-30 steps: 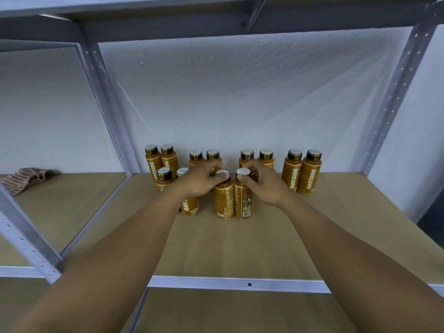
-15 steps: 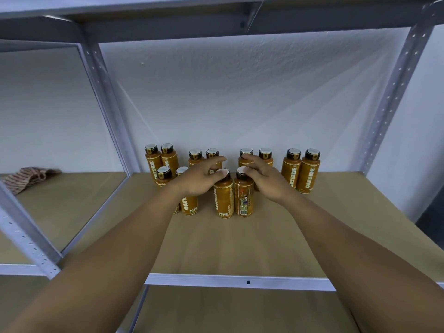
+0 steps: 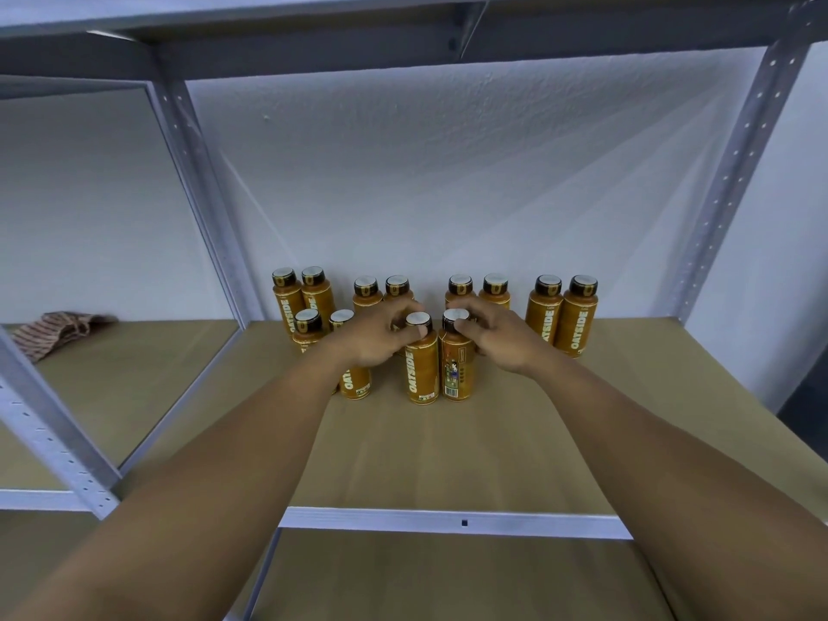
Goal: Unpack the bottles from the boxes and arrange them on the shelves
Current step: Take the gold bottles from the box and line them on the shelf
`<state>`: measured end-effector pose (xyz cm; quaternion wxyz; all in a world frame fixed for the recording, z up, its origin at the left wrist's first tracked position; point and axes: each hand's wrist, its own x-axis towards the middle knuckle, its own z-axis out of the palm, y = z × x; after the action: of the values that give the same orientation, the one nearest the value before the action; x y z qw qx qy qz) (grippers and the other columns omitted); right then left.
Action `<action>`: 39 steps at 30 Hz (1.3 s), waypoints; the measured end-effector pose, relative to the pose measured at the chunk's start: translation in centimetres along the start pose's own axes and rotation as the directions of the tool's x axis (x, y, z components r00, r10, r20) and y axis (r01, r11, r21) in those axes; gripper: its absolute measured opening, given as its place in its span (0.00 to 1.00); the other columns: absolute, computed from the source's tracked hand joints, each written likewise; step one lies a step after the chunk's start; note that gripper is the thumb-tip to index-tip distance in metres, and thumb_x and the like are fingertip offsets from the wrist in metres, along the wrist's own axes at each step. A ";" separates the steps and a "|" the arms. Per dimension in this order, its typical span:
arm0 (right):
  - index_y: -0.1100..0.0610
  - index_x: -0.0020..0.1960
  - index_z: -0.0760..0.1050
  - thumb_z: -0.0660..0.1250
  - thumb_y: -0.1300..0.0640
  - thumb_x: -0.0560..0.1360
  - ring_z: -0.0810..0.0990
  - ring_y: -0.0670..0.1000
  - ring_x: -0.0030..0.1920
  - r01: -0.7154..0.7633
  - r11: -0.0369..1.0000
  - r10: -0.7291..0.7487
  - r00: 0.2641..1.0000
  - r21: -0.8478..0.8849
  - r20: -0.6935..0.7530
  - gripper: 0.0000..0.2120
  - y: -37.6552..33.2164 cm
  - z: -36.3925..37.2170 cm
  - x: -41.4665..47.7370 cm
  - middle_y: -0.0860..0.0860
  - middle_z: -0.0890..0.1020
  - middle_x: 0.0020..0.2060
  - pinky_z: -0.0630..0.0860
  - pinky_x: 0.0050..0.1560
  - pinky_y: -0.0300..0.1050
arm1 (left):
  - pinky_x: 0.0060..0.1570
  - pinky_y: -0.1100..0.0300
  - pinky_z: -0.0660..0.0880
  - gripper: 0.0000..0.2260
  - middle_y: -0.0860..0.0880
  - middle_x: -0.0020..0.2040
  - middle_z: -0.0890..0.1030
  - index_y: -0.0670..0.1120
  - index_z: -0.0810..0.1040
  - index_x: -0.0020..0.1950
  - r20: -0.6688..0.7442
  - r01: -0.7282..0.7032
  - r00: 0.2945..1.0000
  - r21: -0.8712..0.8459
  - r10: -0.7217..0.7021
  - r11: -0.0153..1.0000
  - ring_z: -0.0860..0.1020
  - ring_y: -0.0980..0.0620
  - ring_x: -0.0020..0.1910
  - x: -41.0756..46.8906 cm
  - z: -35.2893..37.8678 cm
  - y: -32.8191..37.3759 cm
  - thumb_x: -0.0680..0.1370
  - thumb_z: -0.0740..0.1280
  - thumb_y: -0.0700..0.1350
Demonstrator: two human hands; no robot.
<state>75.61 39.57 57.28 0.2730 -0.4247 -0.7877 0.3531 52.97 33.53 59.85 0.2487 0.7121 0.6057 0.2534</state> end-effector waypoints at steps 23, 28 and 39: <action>0.46 0.76 0.68 0.59 0.55 0.85 0.64 0.52 0.77 -0.041 0.998 0.048 0.984 -0.041 0.170 0.20 -2.3 -1.7 0.5 0.49 0.65 0.78 0.65 0.74 0.53 | 0.57 0.55 0.75 0.18 0.51 0.71 0.74 0.53 0.70 0.75 -0.009 0.003 1.000 0.077 -0.003 0.997 0.73 0.51 0.65 -0.3 0.1 1.3 0.85 0.60 0.53; 0.45 0.72 0.71 0.64 0.46 0.82 0.73 0.51 0.70 0.005 0.990 0.017 0.987 -0.142 0.157 0.18 -2.4 -2.4 0.5 0.48 0.75 0.71 0.72 0.67 0.49 | 0.45 0.60 0.72 0.15 0.55 0.61 0.74 0.52 0.72 0.72 -0.016 0.006 1.000 0.039 -0.005 0.999 0.74 0.53 0.58 -0.5 0.2 1.5 0.85 0.60 0.51; 0.47 0.68 0.71 0.67 0.38 0.78 0.76 0.48 0.58 0.011 0.979 -0.002 0.999 -0.204 0.045 0.23 -2.1 -1.5 -0.1 0.50 0.78 0.65 0.72 0.46 0.38 | 0.50 0.58 0.71 0.17 0.50 0.70 0.74 0.53 0.70 0.74 -0.020 0.028 0.999 0.068 -0.026 0.997 0.73 0.53 0.58 -1.0 0.4 1.9 0.85 0.59 0.52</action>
<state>75.76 39.18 59.85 0.2115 -0.4401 -0.8269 0.2789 54.49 32.29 60.71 0.2217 0.7094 0.6261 0.2358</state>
